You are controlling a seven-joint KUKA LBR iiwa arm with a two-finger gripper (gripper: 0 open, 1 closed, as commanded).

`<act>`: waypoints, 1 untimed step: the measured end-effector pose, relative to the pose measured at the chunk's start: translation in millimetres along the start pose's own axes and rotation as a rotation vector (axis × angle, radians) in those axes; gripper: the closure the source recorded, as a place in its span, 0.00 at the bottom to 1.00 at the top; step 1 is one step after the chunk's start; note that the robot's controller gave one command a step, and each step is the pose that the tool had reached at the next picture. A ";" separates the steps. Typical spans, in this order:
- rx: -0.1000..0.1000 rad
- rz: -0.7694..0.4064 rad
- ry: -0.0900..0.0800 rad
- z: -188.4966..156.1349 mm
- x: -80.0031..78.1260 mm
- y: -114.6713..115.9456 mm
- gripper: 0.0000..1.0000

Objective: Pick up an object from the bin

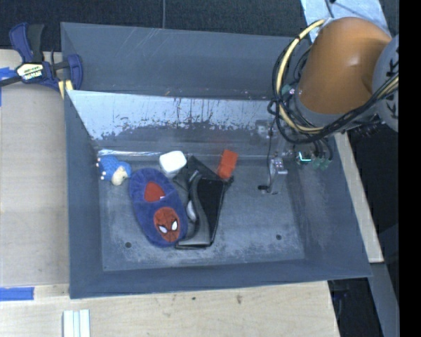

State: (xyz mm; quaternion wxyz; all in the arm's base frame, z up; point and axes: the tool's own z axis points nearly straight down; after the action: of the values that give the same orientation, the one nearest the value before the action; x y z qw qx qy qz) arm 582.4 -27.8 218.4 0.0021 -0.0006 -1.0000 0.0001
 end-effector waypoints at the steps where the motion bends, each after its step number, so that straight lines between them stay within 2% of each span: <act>1: 0.001 -0.329 -0.005 150.0 -5.4 63.7 0.00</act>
Offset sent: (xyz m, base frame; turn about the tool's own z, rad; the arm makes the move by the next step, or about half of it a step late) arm 0.0047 0.0641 -0.1484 -0.3292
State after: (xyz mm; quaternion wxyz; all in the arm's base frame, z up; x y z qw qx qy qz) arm 587.3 35.9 68.4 -0.0004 0.1634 -0.9866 0.0003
